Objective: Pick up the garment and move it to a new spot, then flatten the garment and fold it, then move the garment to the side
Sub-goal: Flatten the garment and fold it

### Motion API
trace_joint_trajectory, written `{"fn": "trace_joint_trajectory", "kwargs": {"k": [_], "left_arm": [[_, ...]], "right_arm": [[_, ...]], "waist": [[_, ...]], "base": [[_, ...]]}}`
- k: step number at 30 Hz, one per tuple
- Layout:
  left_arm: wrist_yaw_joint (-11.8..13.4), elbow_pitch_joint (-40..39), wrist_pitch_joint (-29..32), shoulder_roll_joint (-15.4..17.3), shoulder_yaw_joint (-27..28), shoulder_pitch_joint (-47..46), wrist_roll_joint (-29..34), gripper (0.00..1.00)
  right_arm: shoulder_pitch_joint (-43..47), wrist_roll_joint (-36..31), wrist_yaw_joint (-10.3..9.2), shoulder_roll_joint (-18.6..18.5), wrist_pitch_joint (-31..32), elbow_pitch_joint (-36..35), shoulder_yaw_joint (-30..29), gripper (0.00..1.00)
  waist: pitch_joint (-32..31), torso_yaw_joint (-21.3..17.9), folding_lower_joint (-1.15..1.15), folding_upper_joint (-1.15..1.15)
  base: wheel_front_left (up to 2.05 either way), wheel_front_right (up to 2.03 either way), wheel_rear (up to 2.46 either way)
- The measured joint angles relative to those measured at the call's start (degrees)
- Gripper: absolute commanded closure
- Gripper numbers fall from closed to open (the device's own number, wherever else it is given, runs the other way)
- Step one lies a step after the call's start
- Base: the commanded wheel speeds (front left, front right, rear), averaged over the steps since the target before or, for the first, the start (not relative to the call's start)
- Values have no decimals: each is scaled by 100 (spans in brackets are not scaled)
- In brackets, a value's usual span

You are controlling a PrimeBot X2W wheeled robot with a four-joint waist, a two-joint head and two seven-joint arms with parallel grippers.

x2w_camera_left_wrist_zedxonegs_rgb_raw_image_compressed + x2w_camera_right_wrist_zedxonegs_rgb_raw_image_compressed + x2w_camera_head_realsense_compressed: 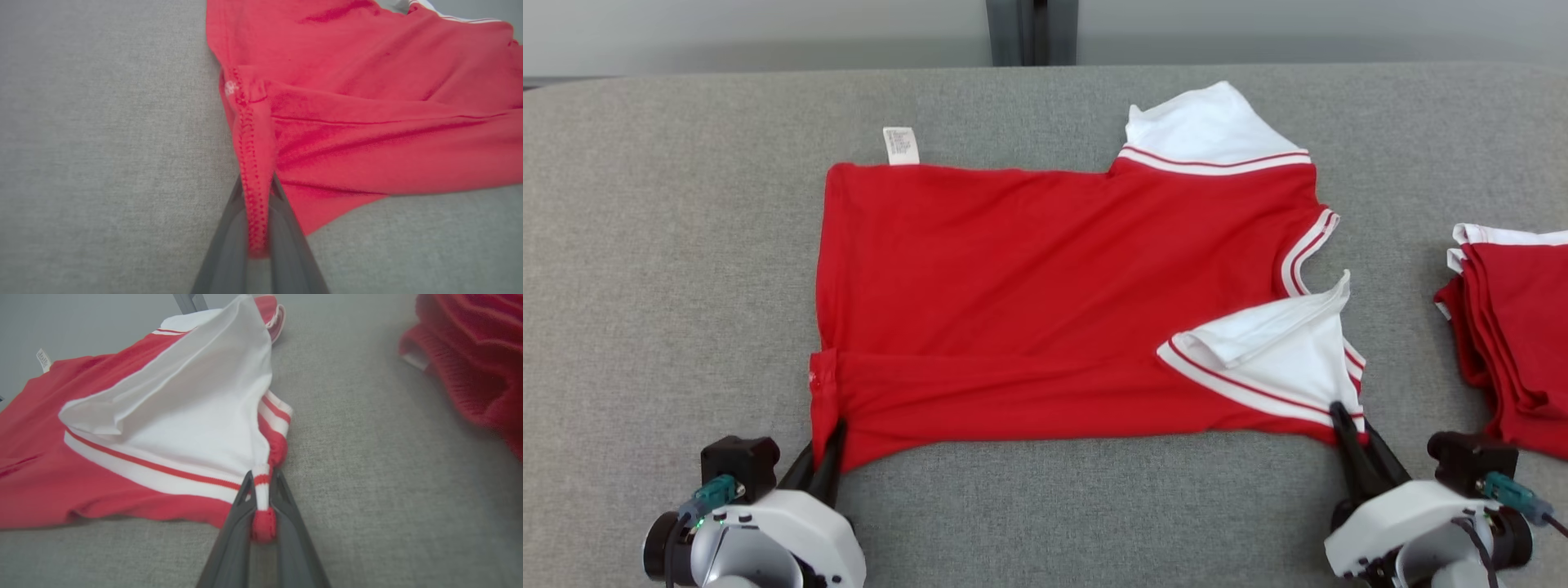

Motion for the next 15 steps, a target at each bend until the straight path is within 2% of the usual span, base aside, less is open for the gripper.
{"fn": "trace_joint_trajectory", "kwargs": {"k": [5, 14, 15], "left_arm": [[124, -479, 310, 257, -23, 450, 0, 100], [485, -1359, 797, 433, -31, 1311, -134, 100], [511, -1411, 831, 443, -29, 1340, -146, 100]], "right_arm": [[653, 63, 0, -11, 232, -553, -113, 100], [1711, 129, 0, 69, 784, -1405, -334, 100], [1738, 163, 0, 76, 803, -1455, -344, 84]], "waist": [[-208, -14, 0, 0], [-470, -112, 0, 0], [-480, -114, 0, 0]], "base": [[0, 0, 0], [0, 0, 0], [0, 0, 0]]}}
